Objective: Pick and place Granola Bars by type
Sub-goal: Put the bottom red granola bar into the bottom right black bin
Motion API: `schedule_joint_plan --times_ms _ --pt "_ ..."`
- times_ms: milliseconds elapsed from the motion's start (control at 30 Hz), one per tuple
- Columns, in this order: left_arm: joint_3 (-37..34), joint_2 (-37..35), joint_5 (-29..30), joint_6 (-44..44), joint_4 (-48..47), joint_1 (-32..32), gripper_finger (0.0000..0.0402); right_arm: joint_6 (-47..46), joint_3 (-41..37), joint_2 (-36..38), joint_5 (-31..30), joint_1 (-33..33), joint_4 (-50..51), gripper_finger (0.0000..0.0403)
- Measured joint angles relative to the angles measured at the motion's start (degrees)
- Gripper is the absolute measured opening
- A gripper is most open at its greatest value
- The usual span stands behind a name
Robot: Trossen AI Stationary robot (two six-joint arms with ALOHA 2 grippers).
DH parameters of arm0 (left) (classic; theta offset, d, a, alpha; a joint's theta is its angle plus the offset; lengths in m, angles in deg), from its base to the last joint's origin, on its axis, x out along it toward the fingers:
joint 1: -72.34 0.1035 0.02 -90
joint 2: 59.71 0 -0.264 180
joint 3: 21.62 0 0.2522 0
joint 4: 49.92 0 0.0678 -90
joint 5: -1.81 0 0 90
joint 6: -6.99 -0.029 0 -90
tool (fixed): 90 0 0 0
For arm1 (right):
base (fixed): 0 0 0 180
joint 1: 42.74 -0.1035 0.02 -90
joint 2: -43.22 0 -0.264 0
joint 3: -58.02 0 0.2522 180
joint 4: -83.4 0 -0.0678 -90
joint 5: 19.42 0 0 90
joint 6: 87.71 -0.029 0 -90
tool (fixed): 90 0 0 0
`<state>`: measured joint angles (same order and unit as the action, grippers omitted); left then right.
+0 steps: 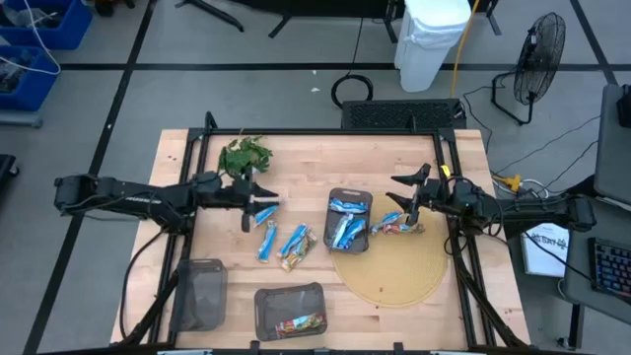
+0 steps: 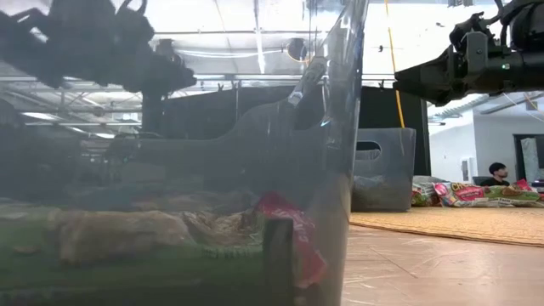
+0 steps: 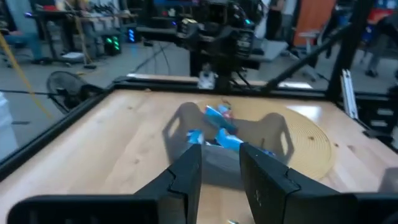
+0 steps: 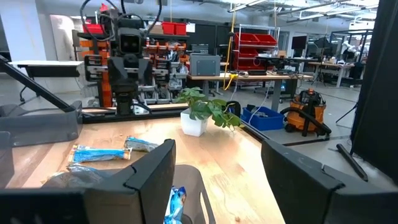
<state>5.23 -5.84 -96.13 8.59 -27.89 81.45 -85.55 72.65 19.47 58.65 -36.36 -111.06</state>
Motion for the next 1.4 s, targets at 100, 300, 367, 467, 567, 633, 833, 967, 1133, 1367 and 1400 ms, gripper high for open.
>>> schedule_joint_plan --times_ms 100,300,367,467,567,633,833,967,1133,1367,1400 --pt "-2.8 -2.1 -0.4 0.0 1.9 2.0 0.0113 0.0 0.0 0.0 0.0 0.0 -1.1 0.0228" --pt "-5.8 -5.2 -1.8 -0.1 2.4 5.9 0.0113 0.0 0.0 0.0 0.0 -0.1 -1.1 0.0228" --pt "-6.5 -5.7 -2.7 -0.2 2.9 7.3 0.0113 0.0 0.0 0.0 0.0 -0.1 -1.2 0.0228" --pt "-7.7 -6.5 -3.9 -0.6 3.9 9.6 0.0113 0.0 0.0 0.0 0.0 -0.1 -1.2 0.0228" --pt "-9.4 -6.5 -5.1 -0.7 5.3 12.3 0.0113 -0.2 0.0 0.0 0.0 -0.1 -2.4 0.0228" --pt "-10.4 -6.5 -5.9 0.1 6.9 14.2 0.0113 -1.2 0.0 0.0 0.0 -0.1 -3.7 0.0228" --pt "-12.5 -6.5 -10.1 0.9 9.1 18.3 0.0113 -9.4 0.0 0.0 0.0 -0.1 -4.8 0.0228" --pt "-12.5 -6.3 -11.8 0.2 7.3 20.4 0.0113 -8.8 0.0 0.0 -0.1 -0.1 -5.5 0.0228" --pt "-12.5 -6.3 -17.2 0.0 7.7 21.8 0.0113 -6.0 0.0 0.0 -0.2 -0.1 -6.5 0.0228" --pt "-12.5 -6.3 -17.1 -2.2 7.7 21.8 0.0113 -8.8 0.0 0.0 -0.2 -0.1 -7.3 0.0228" --pt "-12.5 -6.3 -17.1 -1.9 7.7 21.8 0.0113 -9.6 0.0 0.0 0.0 -0.1 -7.0 0.0228"
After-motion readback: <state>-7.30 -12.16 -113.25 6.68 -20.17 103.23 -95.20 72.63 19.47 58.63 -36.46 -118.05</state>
